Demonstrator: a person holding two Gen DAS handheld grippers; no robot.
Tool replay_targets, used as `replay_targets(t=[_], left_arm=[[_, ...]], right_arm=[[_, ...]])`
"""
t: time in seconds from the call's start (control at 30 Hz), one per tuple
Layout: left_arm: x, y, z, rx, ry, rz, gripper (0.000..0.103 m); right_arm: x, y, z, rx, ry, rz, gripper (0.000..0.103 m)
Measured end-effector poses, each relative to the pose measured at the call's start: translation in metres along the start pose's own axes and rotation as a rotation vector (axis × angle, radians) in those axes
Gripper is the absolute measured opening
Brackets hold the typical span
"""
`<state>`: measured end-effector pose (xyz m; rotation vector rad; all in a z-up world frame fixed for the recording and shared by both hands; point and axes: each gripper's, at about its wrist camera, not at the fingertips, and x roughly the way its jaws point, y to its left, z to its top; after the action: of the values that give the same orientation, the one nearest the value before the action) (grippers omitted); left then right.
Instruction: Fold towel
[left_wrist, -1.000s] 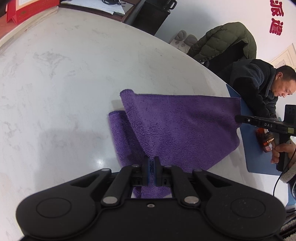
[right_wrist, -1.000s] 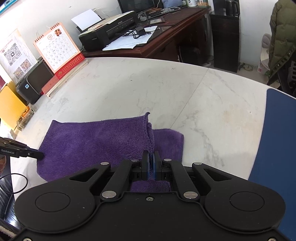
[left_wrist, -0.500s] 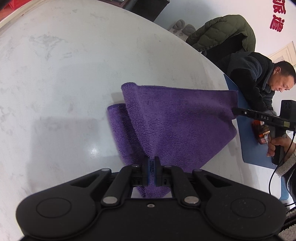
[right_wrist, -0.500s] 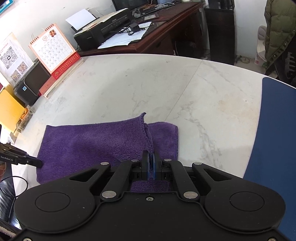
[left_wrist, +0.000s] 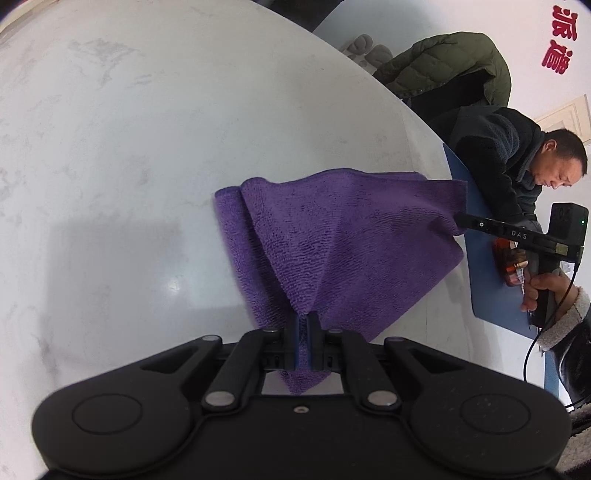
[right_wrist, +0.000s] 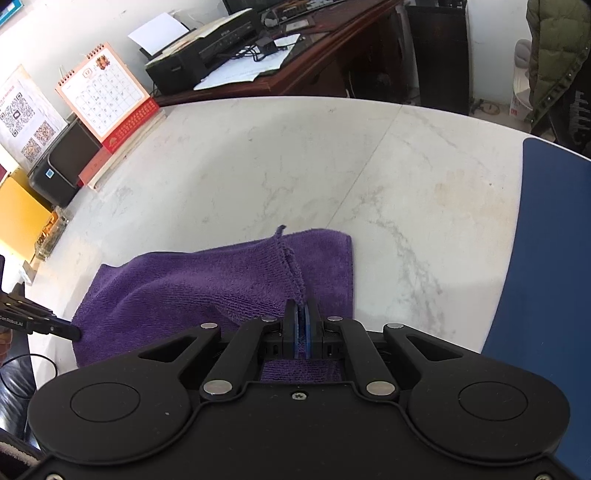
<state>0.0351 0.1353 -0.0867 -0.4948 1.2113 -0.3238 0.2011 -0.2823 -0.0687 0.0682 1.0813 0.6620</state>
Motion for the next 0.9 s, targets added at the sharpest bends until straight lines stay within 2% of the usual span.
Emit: replay_targets(t=[0.43,0.53,0.63,0.7,0.77,0.9], left_arm=[[0.017,-0.009,0.002,0.052,0.056,0.06,0.006],[0.017,-0.01,0.002,0.054,0.055,0.069,0.007],[0.015,-0.016,0.001,0.068,0.044,0.095,0.011],[0.012,-0.019,0.0,0.081,0.031,0.116,0.018],[0.004,-0.019,-0.004,0.087,0.01,0.136,0.021],[-0.022,-0.02,-0.014,0.072,-0.065,0.161,0.021]], right_arm=[[0.02,0.005,0.006,-0.067,0.027,-0.045,0.005],[0.024,0.007,0.005,-0.094,0.027,-0.072,0.01],[0.026,0.009,0.005,-0.11,0.014,-0.109,0.024],[0.02,0.01,0.006,-0.11,-0.008,-0.12,0.026],[0.009,0.012,0.008,-0.11,-0.047,-0.13,0.037],[-0.019,0.025,0.01,-0.147,-0.123,-0.151,0.039]])
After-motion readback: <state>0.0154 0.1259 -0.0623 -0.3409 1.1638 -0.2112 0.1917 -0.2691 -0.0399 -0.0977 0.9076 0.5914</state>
